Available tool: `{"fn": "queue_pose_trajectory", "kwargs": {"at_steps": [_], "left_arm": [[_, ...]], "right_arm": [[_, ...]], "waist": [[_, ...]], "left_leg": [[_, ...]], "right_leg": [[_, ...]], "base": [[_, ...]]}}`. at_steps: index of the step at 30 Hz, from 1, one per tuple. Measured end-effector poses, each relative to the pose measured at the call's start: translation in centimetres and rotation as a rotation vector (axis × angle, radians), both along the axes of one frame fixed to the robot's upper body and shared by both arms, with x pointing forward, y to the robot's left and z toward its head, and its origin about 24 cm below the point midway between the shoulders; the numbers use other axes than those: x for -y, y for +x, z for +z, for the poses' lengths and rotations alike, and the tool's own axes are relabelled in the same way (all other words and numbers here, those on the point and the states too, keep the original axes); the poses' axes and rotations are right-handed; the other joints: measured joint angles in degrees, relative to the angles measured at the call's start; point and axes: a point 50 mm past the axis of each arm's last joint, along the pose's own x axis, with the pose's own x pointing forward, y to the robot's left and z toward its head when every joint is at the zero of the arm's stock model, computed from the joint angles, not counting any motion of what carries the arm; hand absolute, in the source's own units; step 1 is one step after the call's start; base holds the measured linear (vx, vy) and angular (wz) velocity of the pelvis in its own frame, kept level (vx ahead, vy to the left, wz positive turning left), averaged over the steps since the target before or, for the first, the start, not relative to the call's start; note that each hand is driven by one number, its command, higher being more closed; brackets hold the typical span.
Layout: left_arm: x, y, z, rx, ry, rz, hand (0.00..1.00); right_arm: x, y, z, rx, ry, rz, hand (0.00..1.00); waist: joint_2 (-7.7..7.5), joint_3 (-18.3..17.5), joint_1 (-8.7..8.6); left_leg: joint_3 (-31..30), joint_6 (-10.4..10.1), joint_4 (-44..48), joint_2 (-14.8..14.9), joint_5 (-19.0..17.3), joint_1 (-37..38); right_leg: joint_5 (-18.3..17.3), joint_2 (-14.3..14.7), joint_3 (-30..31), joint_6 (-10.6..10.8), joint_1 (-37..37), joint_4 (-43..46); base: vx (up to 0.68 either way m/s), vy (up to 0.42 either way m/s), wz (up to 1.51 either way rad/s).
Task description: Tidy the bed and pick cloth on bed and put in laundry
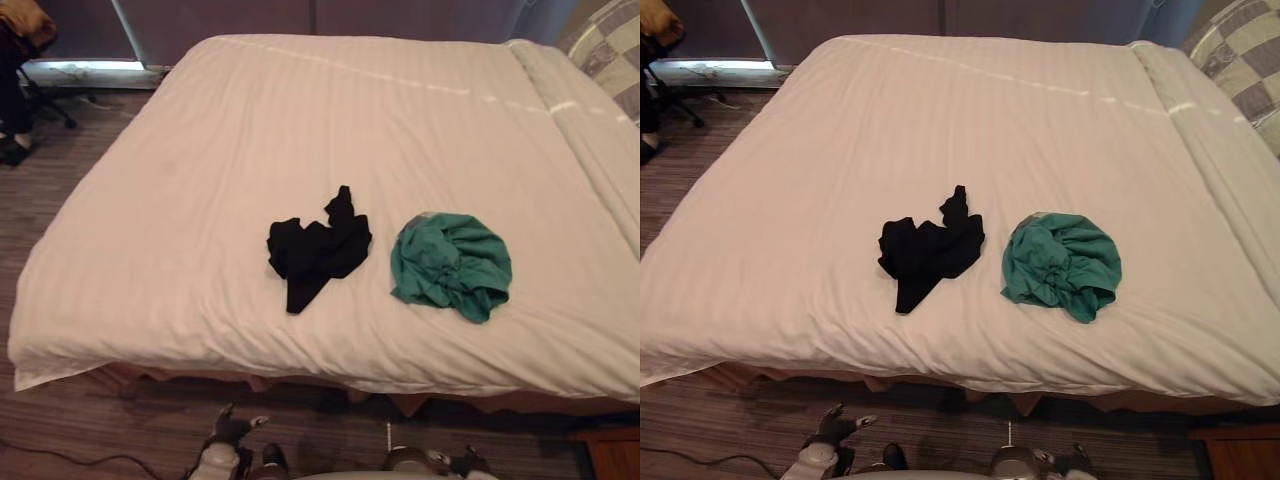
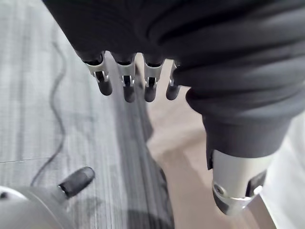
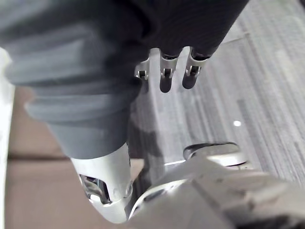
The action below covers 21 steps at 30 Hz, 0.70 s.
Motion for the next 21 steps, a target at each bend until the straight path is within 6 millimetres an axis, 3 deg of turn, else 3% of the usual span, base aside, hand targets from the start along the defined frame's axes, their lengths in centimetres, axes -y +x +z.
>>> {"fn": "queue_pose_trajectory", "kwargs": {"at_steps": [2,3,4,5,7,8,9,10,13,15,17,21], "left_arm": [[-3.2,-3.8,-0.1,-0.033,0.004,0.336,0.00],[-4.1,-4.8,0.0,-0.035,0.015,0.415,0.00],[-6.5,-6.7,0.6,-0.031,0.052,0.582,0.00],[-7.5,-7.3,1.0,-0.022,0.074,0.643,0.00],[-11.8,-8.9,3.1,0.032,0.195,0.809,0.00],[-12.6,-9.0,3.6,0.045,0.222,0.823,0.00],[-15.2,-8.3,5.7,0.117,0.336,0.840,0.00],[-15.5,-8.1,6.0,0.131,0.349,0.837,0.00],[-18.9,-3.2,12.5,0.419,0.595,0.745,0.00],[-19.3,-0.5,15.5,0.556,0.679,0.676,0.00],[-18.6,3.2,19.7,0.780,0.750,0.608,0.00],[-16.2,7.5,23.0,0.999,0.742,0.468,0.00]], "right_arm": [[2.1,-3.5,0.2,-0.039,-0.028,-0.269,0.00],[2.6,-4.2,0.3,-0.046,-0.042,-0.322,0.00],[3.8,-5.7,0.7,-0.059,-0.080,-0.423,0.00],[4.3,-6.1,0.9,-0.059,-0.097,-0.460,0.00],[6.5,-6.7,2.4,-0.016,-0.211,-0.538,0.00],[7.0,-6.5,2.8,0.001,-0.240,-0.537,0.00],[8.9,-5.5,4.6,0.065,-0.357,-0.527,0.00],[9.1,-5.3,4.8,0.073,-0.372,-0.524,0.00],[12.4,-2.0,9.7,0.220,-0.630,-0.438,0.00],[13.6,-0.5,11.9,0.269,-0.738,-0.404,0.00],[14.7,2.0,15.7,0.368,-0.903,-0.346,0.00],[15.5,5.7,20.2,0.493,-1.077,-0.215,0.00]], "waist": [[1.22,-0.39,-0.01],[1.36,-0.54,-0.01],[1.46,-0.75,-0.14],[1.40,-0.96,-0.20],[0.95,-1.74,-0.19],[0.78,-1.89,-0.18],[0.17,-2.92,-0.11],[0.11,-3.11,-0.08],[-1.01,-5.49,0.38],[-0.71,-5.73,0.49],[-0.71,-5.86,0.38],[0.20,-5.36,0.28]], "left_leg": [[-0.15,-0.01,-0.49,0.00,0.20,0.06],[-0.21,-0.01,-0.51,0.02,0.20,0.08],[-0.43,-0.03,-0.62,0.08,0.15,0.21],[-0.61,-0.04,-0.69,0.12,0.14,0.15],[-0.78,-0.08,-0.90,0.25,0.09,-0.03],[-0.80,-0.09,-0.91,0.24,0.09,-0.08],[-0.86,-0.08,-0.90,0.17,0.09,-0.41],[-0.88,-0.08,-0.89,0.15,0.09,-0.45],[-1.16,-0.07,-0.66,0.04,0.11,-0.77],[-1.33,-0.07,-0.82,-0.01,0.12,-1.00],[-1.87,0.00,-0.58,-0.06,0.19,-0.83],[-1.59,0.05,-0.57,-0.20,0.22,-0.33]], "right_leg": [[0.00,0.14,-0.24,0.00,-0.01,-0.09],[0.00,0.19,-0.30,0.00,0.15,-0.20],[0.00,0.36,-0.65,0.00,0.62,-0.48],[0.00,0.44,-0.82,0.00,0.69,-0.69],[0.02,0.63,-1.07,0.01,0.73,-1.19],[0.02,0.62,-1.08,0.01,0.71,-1.20],[0.04,0.58,-1.10,0.00,0.69,-1.24],[0.06,0.58,-1.10,-0.01,0.68,-1.25],[0.11,0.56,-1.13,-0.07,0.71,-1.13],[0.13,0.56,-1.09,-0.10,0.74,-1.07],[0.64,0.59,-0.80,-0.57,0.72,-1.19],[1.01,0.59,0.38,-0.67,0.74,-1.20]], "base": [[0.01,-0.002,0.05],[0.03,-0.030,0.05],[0.02,-0.025,0.09],[0.02,-0.028,0.12],[0.01,-0.015,0.07],[0.03,-0.006,0.04],[0.03,-0.001,0.03],[0.05,0.002,0.03],[0.05,0.001,0.02],[0.00,0.000,0.00],[0.02,0.004,0.00],[0.00,0.015,-0.07]]}}
